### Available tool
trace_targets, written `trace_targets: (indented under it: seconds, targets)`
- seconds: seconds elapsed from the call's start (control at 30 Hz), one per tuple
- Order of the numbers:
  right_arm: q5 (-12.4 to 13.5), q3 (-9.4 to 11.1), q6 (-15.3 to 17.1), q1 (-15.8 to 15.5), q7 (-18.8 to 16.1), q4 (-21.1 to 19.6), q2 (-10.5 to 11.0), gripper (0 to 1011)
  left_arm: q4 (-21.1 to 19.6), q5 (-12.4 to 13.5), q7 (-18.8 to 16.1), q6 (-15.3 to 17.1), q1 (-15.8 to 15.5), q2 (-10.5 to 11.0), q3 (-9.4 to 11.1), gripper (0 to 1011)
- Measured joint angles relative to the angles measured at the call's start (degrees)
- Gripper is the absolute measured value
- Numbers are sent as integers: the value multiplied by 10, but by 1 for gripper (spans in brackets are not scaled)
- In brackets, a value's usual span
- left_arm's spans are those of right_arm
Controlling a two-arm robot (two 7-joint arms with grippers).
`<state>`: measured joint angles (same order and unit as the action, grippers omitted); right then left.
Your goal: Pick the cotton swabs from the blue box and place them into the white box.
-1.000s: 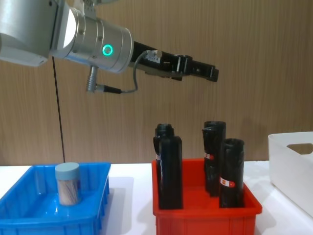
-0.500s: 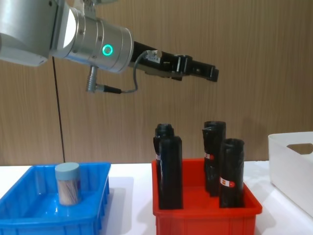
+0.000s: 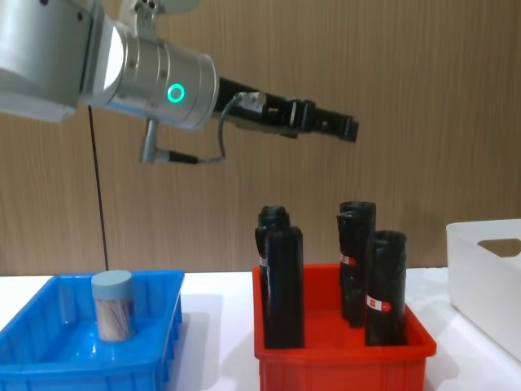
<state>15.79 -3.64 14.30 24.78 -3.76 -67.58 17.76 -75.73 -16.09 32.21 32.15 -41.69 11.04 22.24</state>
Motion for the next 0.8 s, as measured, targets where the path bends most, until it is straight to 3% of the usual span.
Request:
trace_targets:
  seconds: [0.8]
  targets:
    - [3,-48,-62,-130,0,-171,8,1002,-82,22,-149,-148,133,51,18,1003]
